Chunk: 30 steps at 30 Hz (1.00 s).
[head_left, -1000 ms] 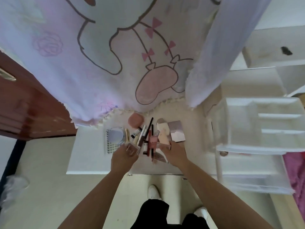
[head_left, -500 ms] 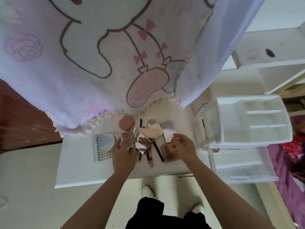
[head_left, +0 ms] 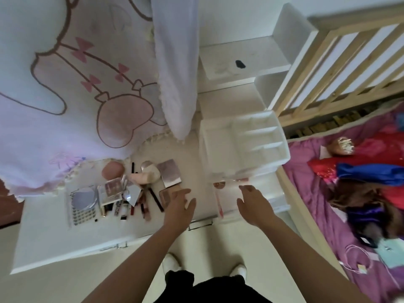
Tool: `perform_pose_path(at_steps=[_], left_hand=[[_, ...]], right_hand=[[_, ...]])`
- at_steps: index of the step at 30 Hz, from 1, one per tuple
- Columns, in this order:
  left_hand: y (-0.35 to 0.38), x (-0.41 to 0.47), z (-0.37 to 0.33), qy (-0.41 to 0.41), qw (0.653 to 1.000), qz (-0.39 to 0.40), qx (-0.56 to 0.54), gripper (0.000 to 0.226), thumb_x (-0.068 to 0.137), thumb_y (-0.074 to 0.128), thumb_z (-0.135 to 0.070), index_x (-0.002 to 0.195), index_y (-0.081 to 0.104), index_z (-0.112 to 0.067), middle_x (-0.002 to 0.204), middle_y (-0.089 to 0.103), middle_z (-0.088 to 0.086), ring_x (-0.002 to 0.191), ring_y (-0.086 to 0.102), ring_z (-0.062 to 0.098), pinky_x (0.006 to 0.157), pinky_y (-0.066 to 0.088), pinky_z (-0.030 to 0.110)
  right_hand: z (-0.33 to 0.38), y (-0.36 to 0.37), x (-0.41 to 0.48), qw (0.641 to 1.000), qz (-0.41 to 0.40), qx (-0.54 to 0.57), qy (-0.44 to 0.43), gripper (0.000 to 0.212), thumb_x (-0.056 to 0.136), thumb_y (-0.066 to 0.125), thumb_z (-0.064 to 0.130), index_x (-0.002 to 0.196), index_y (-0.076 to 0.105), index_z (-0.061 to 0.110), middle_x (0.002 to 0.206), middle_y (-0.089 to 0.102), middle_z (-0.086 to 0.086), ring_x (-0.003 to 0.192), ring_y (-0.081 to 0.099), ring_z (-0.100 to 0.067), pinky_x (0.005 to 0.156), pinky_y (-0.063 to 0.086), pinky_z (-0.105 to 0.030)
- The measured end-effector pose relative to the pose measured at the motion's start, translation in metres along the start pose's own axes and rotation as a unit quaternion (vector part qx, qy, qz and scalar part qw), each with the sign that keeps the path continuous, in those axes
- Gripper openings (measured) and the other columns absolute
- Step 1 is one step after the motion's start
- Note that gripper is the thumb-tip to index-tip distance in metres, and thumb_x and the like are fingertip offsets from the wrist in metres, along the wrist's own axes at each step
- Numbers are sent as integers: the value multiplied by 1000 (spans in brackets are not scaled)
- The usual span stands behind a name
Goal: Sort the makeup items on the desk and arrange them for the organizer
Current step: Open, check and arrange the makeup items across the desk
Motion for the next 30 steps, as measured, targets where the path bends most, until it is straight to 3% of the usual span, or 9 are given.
perform_pose_path(at_steps=[3, 7, 10, 12, 15, 18, 20, 25, 30], left_hand=[[32, -12, -25, 9, 999, 50, -13, 54, 98, 58, -35, 147, 41, -19, 143, 46, 3, 111, 58, 14, 93, 46, 28], [56, -20, -39, -13, 996, 92, -12, 74, 95, 62, -39, 156, 22, -22, 152, 39, 2, 123, 55, 20, 100, 49, 41], [61, -22, -44, 0, 995, 100, 14, 78, 95, 62, -34, 157, 16, -23, 154, 37, 4, 123, 56, 20, 100, 48, 41], [61, -20, -47, 7, 994, 104, 38, 80, 95, 62, -35, 157, 13, -25, 154, 38, 6, 120, 59, 22, 101, 47, 41], [65, -16, -43, -43, 990, 131, 41, 83, 95, 60, -38, 158, 9, -22, 151, 44, 12, 118, 62, 25, 102, 47, 41], [71, -14, -40, -115, 980, 159, 8, 65, 97, 54, -38, 152, 29, -14, 128, 64, 11, 108, 66, 25, 93, 53, 40], [73, -14, -46, -93, 980, 165, 53, 40, 100, 48, -35, 134, 52, -14, 112, 71, 6, 97, 66, 25, 88, 53, 39], [67, -16, -48, -64, 981, 167, 81, 31, 100, 46, -32, 123, 58, -16, 99, 72, 0, 82, 64, 18, 68, 46, 30], [63, -17, -49, -55, 982, 162, 83, 35, 100, 49, -32, 129, 55, -15, 101, 76, 2, 88, 66, 21, 76, 49, 31]], right_hand=[[-14, 3, 14, 996, 34, -79, -37, 68, 102, 41, 19, 158, 5, 9, 166, 3, -13, 152, 9, -32, 115, 33, -43], [-19, 8, 32, 987, 40, -131, -78, 77, 98, 44, 22, 158, -3, 8, 166, -1, -17, 153, -1, -35, 119, 28, -42], [-20, 10, 28, 986, 45, -142, -78, 76, 99, 46, 28, 159, 3, 10, 166, 3, -17, 153, 6, -36, 118, 29, -44], [-15, 9, 20, 978, 24, -184, -95, 71, 100, 47, 31, 158, 11, 13, 159, 23, -21, 146, 25, -37, 108, 37, -43], [1, 6, 11, 965, 0, -218, -147, 81, 94, 51, 17, 159, 2, 26, 115, 55, -11, 100, 55, -28, 74, 41, -34], [15, 2, 15, 965, 35, -214, -147, 90, 90, 51, 7, 158, -2, 33, 83, 50, -4, 73, 51, -23, 63, 38, -32], [20, 0, 20, 963, 55, -222, -144, 89, 90, 51, 7, 158, 0, 34, 73, 43, -1, 70, 50, -22, 62, 38, -32], [9, -9, 15, 959, 75, -234, -141, 85, 90, 48, 6, 157, 6, 37, 67, 41, 1, 55, 40, -15, 50, 27, -26], [-8, -17, 13, 971, 24, -216, -97, 54, 97, 42, 18, 150, 33, 22, 94, 65, -3, 81, 64, -26, 65, 44, -32]])
Point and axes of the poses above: each hand's wrist, its own x-axis towards the middle knuckle, its own y-axis out of the palm, z = x × y, the point moved 6 cm from there along x, towards the middle knuckle
